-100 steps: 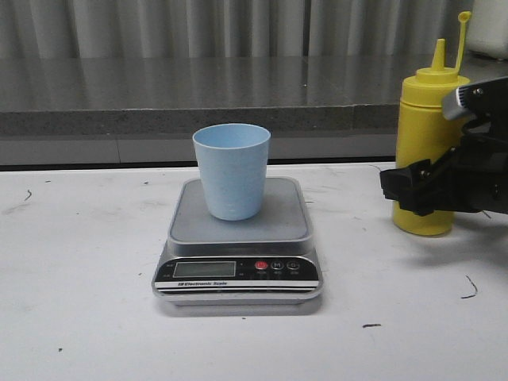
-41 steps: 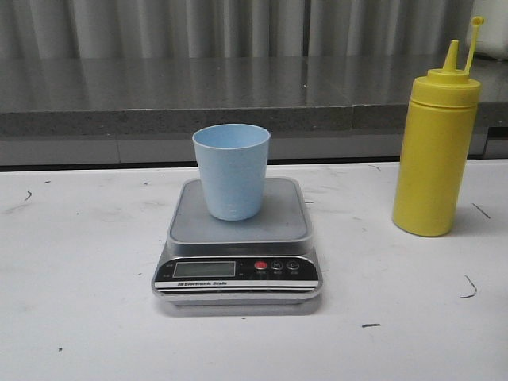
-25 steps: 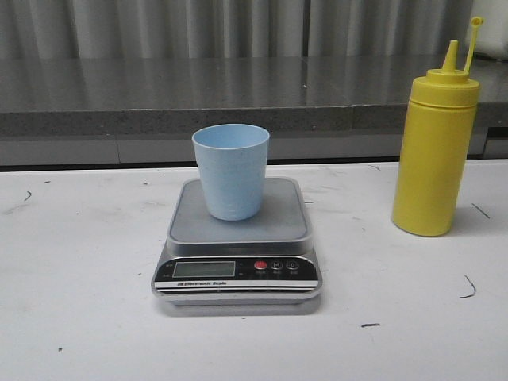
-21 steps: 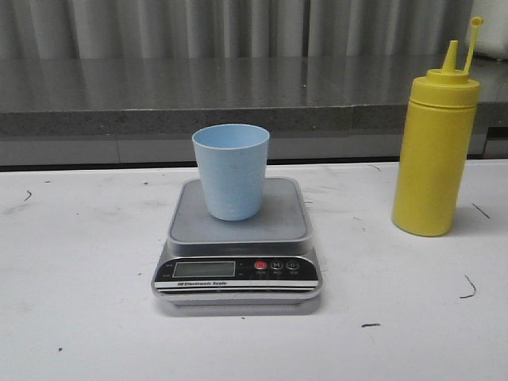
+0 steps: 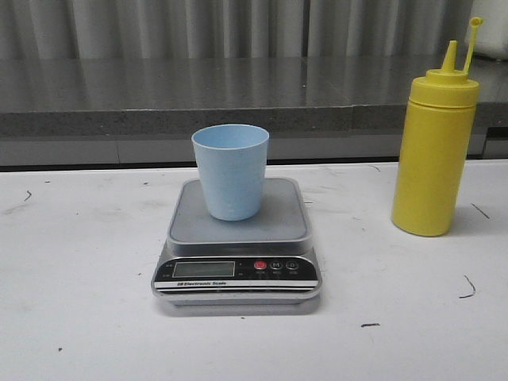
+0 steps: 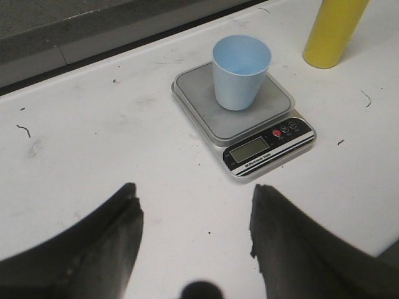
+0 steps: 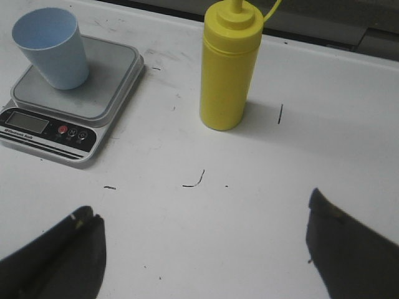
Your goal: Pour seasoning into cup on scale with both arms
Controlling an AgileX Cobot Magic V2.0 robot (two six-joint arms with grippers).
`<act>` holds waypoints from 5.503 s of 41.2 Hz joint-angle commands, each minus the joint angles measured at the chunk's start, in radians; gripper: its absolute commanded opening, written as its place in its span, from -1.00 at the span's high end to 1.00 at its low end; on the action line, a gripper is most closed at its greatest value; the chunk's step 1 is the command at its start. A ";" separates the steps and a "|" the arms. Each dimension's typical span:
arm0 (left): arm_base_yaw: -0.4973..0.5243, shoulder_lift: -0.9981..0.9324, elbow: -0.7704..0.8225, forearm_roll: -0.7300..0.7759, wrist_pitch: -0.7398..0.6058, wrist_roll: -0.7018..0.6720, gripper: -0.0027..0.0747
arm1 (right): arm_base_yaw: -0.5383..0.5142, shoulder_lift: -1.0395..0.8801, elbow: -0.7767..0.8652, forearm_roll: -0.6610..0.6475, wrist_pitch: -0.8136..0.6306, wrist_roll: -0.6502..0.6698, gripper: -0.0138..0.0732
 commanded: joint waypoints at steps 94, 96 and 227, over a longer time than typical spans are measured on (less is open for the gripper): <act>0.522 -0.573 0.792 -0.091 -0.927 -0.007 0.98 | -0.001 0.007 -0.033 0.009 -0.047 -0.014 0.84; 0.515 -0.573 0.792 -0.091 -0.927 -0.007 0.98 | -0.001 0.007 -0.033 0.009 -0.047 -0.014 0.84; 0.493 -0.573 0.792 -0.089 -0.906 -0.007 0.98 | -0.283 -0.495 0.742 0.108 -0.901 -0.004 0.84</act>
